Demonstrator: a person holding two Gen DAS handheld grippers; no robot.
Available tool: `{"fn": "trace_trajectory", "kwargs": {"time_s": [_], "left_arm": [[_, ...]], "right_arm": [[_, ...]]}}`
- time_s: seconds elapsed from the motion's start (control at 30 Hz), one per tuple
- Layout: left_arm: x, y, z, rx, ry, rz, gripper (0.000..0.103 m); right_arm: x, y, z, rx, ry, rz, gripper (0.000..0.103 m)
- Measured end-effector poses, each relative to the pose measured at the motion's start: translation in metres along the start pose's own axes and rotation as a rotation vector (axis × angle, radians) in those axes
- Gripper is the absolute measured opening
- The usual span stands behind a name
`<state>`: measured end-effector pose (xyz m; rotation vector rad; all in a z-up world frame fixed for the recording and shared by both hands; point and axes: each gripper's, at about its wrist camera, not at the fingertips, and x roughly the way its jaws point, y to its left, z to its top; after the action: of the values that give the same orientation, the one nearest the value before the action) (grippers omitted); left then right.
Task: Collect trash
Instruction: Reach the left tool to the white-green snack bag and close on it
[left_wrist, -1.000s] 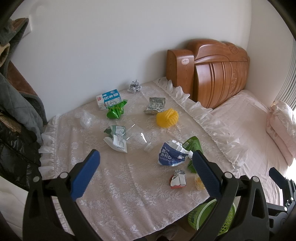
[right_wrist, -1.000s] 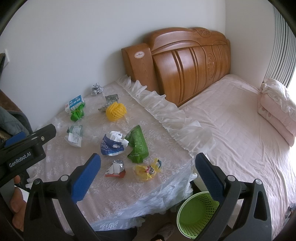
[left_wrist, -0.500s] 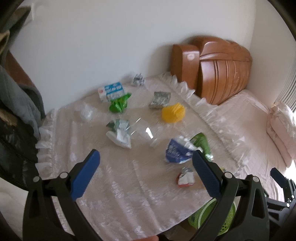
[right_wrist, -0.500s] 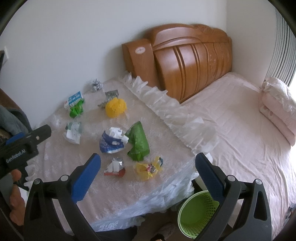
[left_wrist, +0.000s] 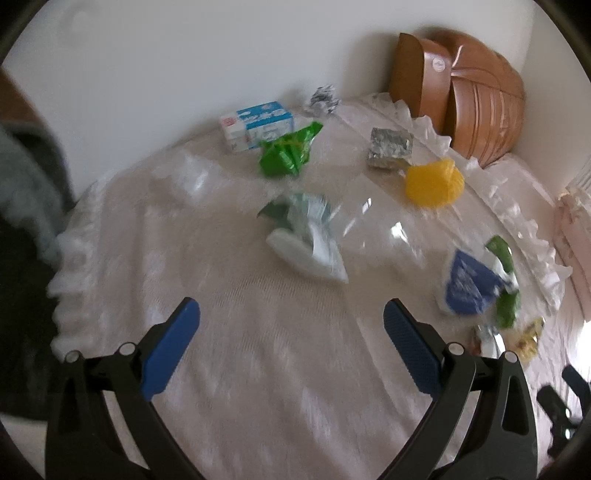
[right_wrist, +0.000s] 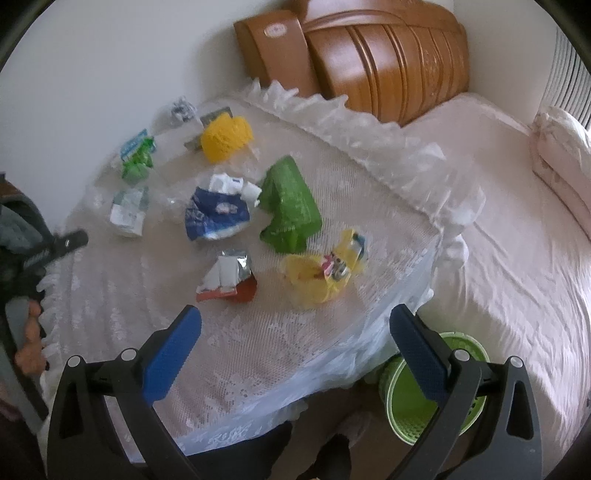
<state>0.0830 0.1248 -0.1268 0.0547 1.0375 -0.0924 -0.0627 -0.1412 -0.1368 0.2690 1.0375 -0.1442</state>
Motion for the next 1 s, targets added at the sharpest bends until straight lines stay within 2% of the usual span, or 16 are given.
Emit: {"fn": "trace_trajectory", "kwargs": {"time_s": [0.13,0.27,0.37,0.43,0.5,0.63,0.73,1.0], "left_arm": [[0.042,0.004,0.015,-0.004,0.046,-0.055,0.095],[0.073,0.000,0.023,0.042,0.035,-0.087,0.093],[0.088,-0.003,0.032,0.081,0.024,-0.103,0.078],[0.095,-0.001,0.035,0.088,0.024,-0.118,0.064],[0.099,0.003,0.036,0.094,0.025,-0.145,0.057],[0.098,0.016,0.035,0.076,0.008,-0.178,0.050],[0.091,0.024,0.034,0.068,-0.001,-0.189,0.049],[0.039,0.057,0.018,0.027,-0.048,-0.138,0.049]], "right_arm": [[0.008,0.011,0.002,-0.007,0.009,-0.031,0.101],[0.012,0.027,0.012,-0.057,0.009,-0.040,0.101],[0.016,0.044,0.024,-0.106,0.004,-0.052,0.101],[0.020,0.054,0.032,-0.129,0.001,-0.038,0.101],[0.025,0.065,0.039,-0.161,0.001,-0.019,0.101],[0.044,0.096,0.060,-0.267,0.001,0.005,0.101],[0.066,0.124,0.079,-0.346,-0.005,0.043,0.101],[0.152,0.206,0.111,-0.568,0.024,-0.012,0.101]]}}
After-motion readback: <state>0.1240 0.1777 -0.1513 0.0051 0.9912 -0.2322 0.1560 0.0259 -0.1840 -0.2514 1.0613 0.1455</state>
